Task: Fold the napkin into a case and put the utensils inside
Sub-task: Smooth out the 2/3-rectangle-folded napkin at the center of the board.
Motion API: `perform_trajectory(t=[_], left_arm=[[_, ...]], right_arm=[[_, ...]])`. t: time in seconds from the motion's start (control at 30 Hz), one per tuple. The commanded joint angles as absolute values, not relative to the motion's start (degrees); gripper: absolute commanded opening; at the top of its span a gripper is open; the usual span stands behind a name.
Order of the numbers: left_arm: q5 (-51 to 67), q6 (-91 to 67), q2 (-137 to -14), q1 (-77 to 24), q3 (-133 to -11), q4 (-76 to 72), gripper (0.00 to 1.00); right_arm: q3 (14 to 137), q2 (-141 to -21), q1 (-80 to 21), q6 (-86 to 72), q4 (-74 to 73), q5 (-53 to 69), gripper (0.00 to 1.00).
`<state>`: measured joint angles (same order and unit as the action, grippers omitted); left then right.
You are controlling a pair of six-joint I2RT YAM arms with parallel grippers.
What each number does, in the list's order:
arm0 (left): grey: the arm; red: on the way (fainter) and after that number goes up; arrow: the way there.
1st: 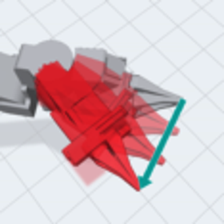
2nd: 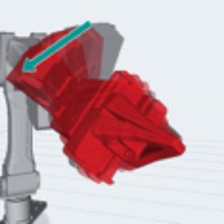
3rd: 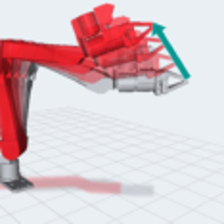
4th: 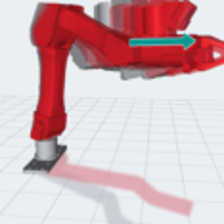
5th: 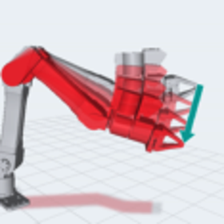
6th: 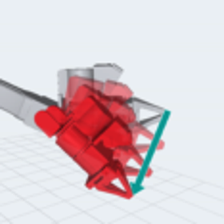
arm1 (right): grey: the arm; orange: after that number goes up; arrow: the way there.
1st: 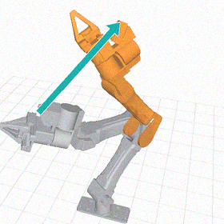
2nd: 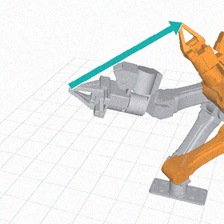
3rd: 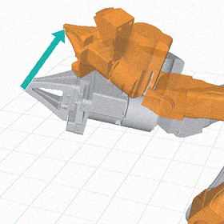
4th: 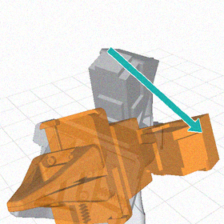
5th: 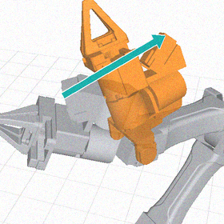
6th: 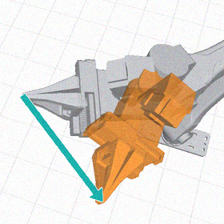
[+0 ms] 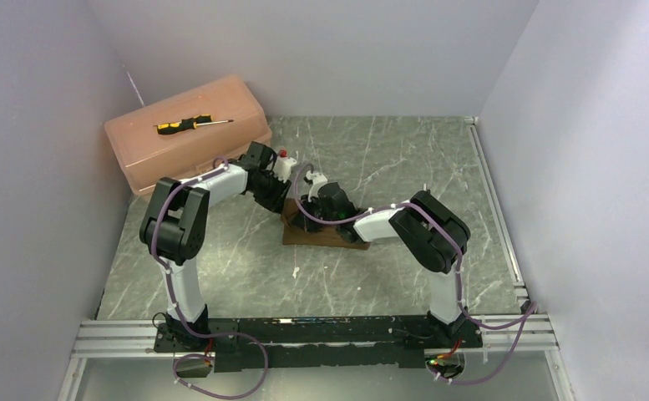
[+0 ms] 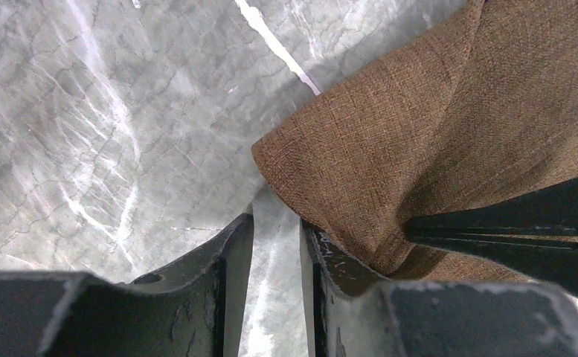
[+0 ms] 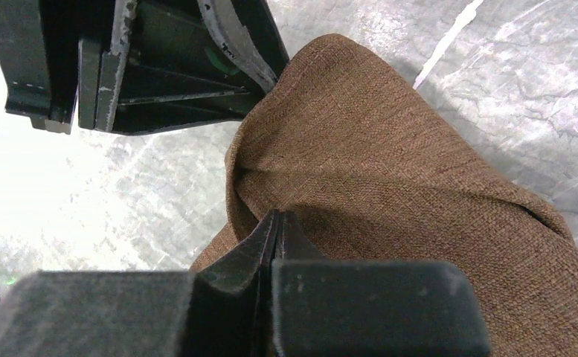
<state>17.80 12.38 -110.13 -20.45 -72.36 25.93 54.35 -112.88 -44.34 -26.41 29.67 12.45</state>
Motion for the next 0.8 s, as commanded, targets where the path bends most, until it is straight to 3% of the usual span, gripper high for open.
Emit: perform_trajectory(t=[0.0,0.77], left_arm=[[15.18,14.83,-108.96,-21.10,-70.68,25.80,0.36],[15.00,15.49,-108.48,-21.89,-72.07,26.27,0.37]], right_arm=[[56.75,-111.91,-44.03,-28.79,32.14,14.69,0.00],[60.15,-117.10,-44.81,-26.76,27.42,18.92,0.00]])
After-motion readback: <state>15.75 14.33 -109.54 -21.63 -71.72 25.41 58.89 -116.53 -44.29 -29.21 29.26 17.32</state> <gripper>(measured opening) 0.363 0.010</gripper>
